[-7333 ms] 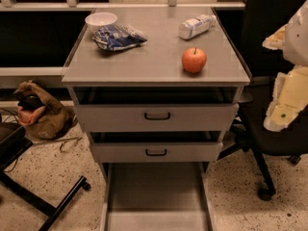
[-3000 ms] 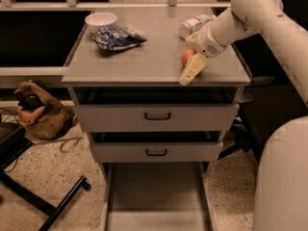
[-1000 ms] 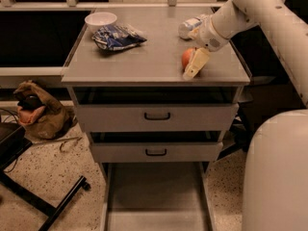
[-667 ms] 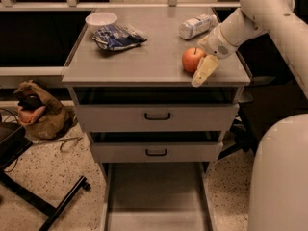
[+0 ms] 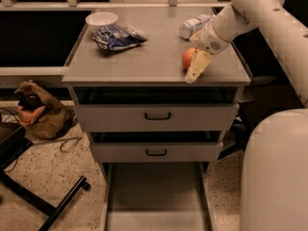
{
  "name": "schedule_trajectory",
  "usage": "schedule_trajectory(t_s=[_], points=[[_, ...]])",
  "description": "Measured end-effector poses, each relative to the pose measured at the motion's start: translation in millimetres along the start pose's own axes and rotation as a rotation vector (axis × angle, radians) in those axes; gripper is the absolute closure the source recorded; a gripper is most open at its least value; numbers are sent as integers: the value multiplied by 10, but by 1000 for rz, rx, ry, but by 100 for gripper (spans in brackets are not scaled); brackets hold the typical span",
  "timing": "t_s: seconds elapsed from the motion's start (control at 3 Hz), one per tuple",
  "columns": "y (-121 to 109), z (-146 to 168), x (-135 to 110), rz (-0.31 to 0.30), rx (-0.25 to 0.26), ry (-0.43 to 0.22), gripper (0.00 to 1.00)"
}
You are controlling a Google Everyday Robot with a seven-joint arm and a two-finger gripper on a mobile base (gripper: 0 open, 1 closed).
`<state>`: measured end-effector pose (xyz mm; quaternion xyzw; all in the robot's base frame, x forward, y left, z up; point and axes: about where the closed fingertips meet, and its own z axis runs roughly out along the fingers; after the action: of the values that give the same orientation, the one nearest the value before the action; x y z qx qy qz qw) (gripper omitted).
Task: Place apple into bottom drawer
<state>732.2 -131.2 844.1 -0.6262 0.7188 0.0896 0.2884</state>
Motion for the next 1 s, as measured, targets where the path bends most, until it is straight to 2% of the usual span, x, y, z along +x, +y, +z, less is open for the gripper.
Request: schedule_trajectory(t_s=[0.33, 0.67, 1.0], points=[[0, 0, 0, 0, 0, 0, 0], [0, 1, 0, 0, 0, 0, 19], [0, 1, 0, 0, 0, 0, 42]])
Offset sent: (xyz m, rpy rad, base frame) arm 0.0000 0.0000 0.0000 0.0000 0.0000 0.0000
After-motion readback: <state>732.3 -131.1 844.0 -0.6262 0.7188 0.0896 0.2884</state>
